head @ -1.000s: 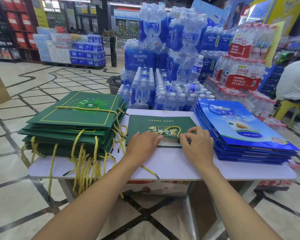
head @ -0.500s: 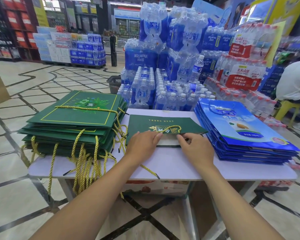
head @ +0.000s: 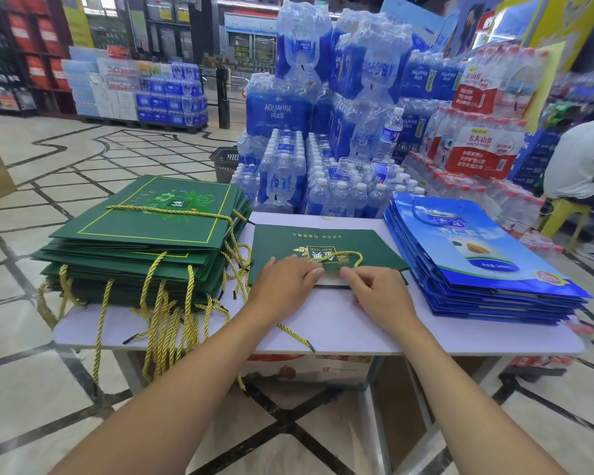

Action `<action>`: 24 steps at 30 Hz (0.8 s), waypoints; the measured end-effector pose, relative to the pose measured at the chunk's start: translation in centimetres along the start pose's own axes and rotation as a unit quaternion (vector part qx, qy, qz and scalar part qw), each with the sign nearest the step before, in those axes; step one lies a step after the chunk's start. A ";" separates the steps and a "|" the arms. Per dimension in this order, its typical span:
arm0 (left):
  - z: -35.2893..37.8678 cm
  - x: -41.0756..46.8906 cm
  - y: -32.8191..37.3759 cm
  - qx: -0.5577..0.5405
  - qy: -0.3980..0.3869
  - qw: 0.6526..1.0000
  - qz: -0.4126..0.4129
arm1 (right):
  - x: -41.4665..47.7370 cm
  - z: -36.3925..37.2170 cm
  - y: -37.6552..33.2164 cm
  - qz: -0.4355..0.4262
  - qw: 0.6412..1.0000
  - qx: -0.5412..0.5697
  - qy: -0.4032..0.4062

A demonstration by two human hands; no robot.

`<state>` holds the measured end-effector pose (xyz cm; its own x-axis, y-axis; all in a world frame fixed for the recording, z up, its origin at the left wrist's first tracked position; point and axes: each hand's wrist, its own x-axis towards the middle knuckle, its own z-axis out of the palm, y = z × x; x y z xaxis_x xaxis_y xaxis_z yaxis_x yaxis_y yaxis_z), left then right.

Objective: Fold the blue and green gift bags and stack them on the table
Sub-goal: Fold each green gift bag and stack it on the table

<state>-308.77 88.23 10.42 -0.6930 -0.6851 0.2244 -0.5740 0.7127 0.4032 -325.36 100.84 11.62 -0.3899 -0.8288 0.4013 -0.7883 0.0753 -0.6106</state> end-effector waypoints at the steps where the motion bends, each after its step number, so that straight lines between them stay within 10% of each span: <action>1: -0.1 -0.1 0.2 0.010 -0.001 1.000 0.004 | -0.1 -0.1 -0.1 -0.006 0.999 -0.022 0.042; 5: -0.1 -0.4 0.4 0.038 0.011 0.999 0.011 | 0.2 -0.4 0.4 0.037 0.982 -0.110 0.150; 24: 0.9 0.1 -0.3 0.077 0.019 0.997 0.014 | 6.5 -0.7 -0.6 0.204 0.973 -0.077 -0.072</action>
<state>-309.12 88.09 9.53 -0.6952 -0.6670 0.2678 -0.6163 0.7450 0.2553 -327.76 95.82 15.07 -0.6239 -0.7804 0.0408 -0.6477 0.4872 -0.5858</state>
